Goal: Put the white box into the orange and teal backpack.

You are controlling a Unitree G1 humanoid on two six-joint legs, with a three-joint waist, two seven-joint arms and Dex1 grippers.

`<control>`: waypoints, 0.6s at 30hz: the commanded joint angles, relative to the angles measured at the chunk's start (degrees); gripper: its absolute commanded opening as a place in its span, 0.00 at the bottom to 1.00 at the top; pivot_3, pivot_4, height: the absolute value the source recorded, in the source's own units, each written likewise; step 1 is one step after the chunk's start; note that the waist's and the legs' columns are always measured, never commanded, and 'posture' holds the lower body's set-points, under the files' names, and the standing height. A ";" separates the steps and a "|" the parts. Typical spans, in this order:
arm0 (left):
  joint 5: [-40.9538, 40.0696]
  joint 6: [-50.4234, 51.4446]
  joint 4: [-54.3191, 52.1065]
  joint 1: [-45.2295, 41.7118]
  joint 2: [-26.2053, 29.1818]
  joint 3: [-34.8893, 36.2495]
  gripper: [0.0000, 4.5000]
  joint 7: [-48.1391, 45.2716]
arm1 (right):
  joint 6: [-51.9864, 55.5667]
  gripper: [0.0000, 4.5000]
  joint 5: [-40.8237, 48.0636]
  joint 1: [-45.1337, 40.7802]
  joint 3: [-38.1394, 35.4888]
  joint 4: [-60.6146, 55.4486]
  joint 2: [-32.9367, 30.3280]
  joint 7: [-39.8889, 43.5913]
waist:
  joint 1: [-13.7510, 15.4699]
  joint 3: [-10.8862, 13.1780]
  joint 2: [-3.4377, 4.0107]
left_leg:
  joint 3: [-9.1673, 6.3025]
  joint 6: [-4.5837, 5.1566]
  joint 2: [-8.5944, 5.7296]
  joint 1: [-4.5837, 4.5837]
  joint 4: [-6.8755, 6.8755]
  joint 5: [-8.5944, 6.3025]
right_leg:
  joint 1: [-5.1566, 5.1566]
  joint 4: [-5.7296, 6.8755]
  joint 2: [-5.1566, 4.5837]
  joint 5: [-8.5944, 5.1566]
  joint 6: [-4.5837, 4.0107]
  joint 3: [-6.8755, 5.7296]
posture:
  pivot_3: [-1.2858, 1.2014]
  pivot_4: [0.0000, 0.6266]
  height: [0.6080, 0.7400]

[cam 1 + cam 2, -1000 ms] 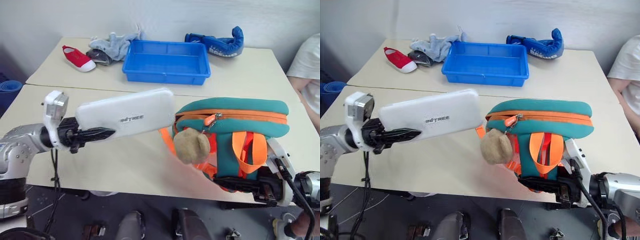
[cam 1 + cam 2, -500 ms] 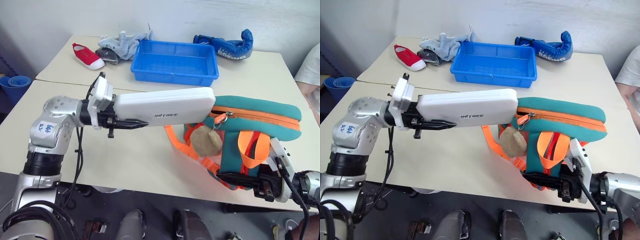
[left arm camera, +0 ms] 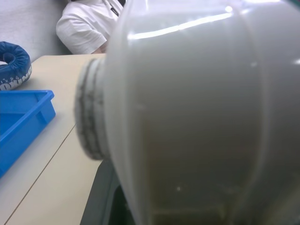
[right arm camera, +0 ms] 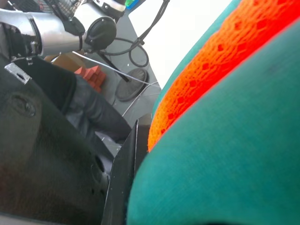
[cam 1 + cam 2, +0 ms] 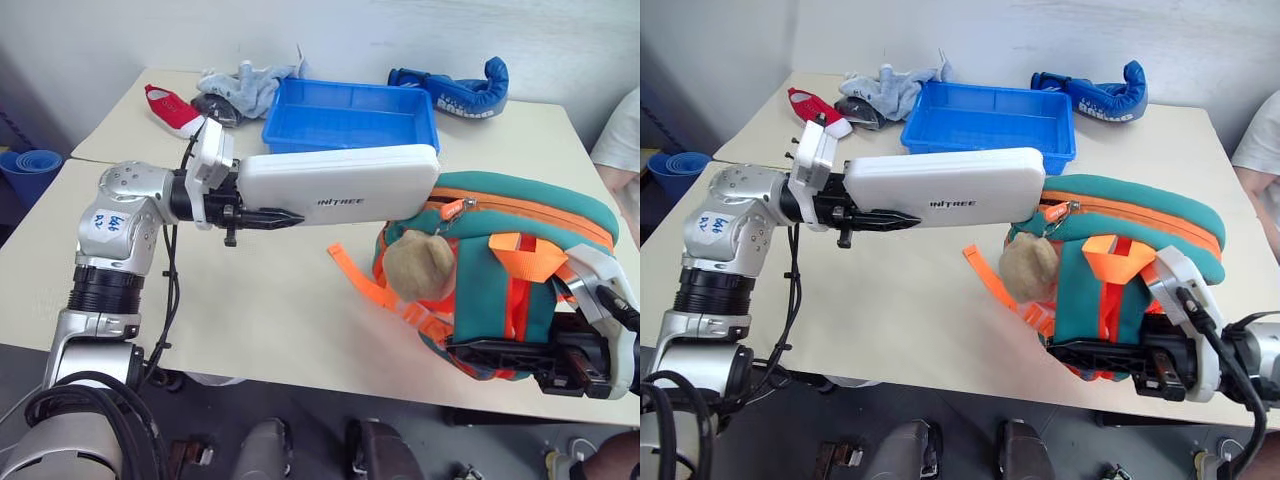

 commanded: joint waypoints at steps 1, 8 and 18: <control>-0.28 -2.15 -1.57 -0.89 -1.83 0.45 0.32 -0.21 | 0.76 0.01 4.74 -1.24 -1.23 0.16 -1.11 -1.32 | 0.00 0.00 0.00 | 0.00 -0.02 0.00 0.00 0.01 0.01 | 0.00 0.00 0.00 0.00 0.00 0.00 | 0.52 0.24 1.00; 4.14 -6.18 1.42 -3.65 -2.24 -2.85 0.32 -4.13 | 2.46 0.01 6.23 -2.43 -1.14 1.64 -1.58 -2.26 | 0.02 0.00 0.00 | -0.01 0.03 0.00 -0.05 0.09 0.01 | -0.01 0.03 0.02 0.01 0.02 -0.03 | 0.52 0.24 1.00; 12.86 4.63 2.13 -10.14 -7.57 -12.82 0.32 3.23 | 2.59 0.01 4.87 -4.12 0.48 2.00 -0.77 -3.09 | 0.32 0.00 -0.01 | -0.15 0.22 0.01 -0.20 0.33 -0.07 | 0.01 0.05 0.02 0.03 0.06 -0.11 | 0.52 0.24 1.00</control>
